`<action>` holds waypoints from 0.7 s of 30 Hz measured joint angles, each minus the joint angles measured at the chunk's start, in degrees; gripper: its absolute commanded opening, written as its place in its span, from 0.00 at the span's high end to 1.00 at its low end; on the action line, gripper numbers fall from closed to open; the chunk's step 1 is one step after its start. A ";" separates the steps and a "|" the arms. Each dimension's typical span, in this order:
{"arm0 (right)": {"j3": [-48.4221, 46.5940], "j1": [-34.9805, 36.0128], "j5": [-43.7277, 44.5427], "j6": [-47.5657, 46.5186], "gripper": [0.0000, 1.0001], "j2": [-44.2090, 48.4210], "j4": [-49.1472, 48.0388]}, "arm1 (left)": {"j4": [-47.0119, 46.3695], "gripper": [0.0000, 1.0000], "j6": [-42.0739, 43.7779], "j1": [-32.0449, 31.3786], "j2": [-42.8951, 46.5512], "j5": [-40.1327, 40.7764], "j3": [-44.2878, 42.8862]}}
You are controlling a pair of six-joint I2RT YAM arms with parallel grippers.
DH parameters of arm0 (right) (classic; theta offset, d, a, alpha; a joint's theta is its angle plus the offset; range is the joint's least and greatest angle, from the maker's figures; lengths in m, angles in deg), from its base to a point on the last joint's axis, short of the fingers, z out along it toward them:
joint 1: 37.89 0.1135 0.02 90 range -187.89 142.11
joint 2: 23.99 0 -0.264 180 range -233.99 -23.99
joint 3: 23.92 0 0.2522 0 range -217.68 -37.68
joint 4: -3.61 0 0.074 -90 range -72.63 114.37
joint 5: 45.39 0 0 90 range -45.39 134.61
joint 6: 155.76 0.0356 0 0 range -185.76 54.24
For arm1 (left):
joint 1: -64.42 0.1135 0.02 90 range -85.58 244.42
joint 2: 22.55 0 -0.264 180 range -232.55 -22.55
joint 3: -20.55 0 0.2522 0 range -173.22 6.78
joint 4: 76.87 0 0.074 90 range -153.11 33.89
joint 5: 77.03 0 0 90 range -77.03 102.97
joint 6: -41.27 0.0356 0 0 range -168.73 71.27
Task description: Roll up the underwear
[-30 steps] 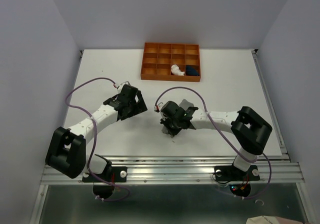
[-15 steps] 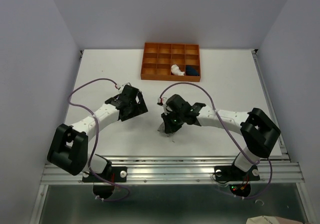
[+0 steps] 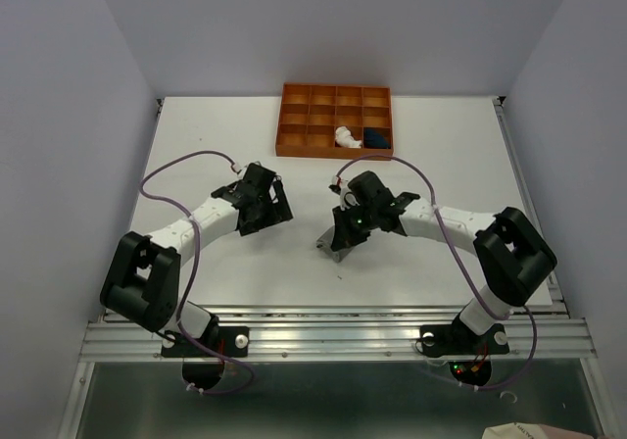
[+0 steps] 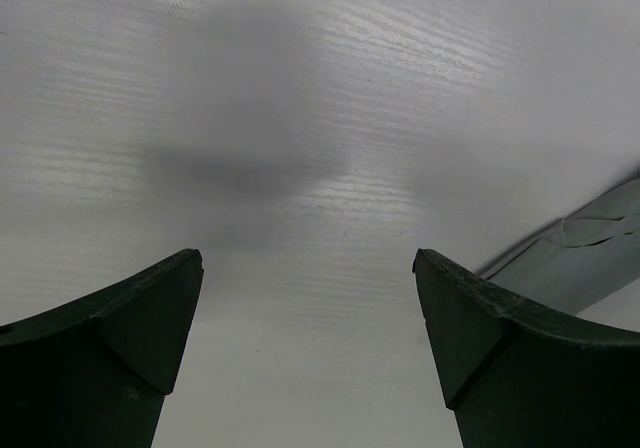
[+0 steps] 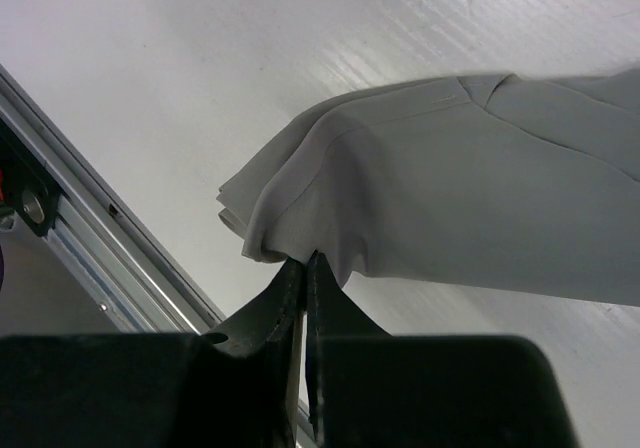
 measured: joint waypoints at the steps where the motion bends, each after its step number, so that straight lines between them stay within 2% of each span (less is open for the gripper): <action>1: 0.02 -0.66 -0.37 0.33 0.99 -0.07 -0.07 | 0.00 0.01 0.13 0.00 -0.24 -0.15 -0.26; 8: 0.02 -2.73 -1.14 1.18 0.99 -1.62 -1.05 | -0.26 0.01 0.96 0.02 -1.70 -1.84 -0.98; 15: 0.92 -3.80 -0.22 1.29 0.97 -2.19 -1.25 | -4.09 0.01 2.93 -0.22 -1.90 -9.64 -0.57; 21: 0.92 -5.09 0.83 1.44 0.96 -3.69 -1.42 | -7.06 0.01 4.07 -3.93 -2.34 -13.49 0.31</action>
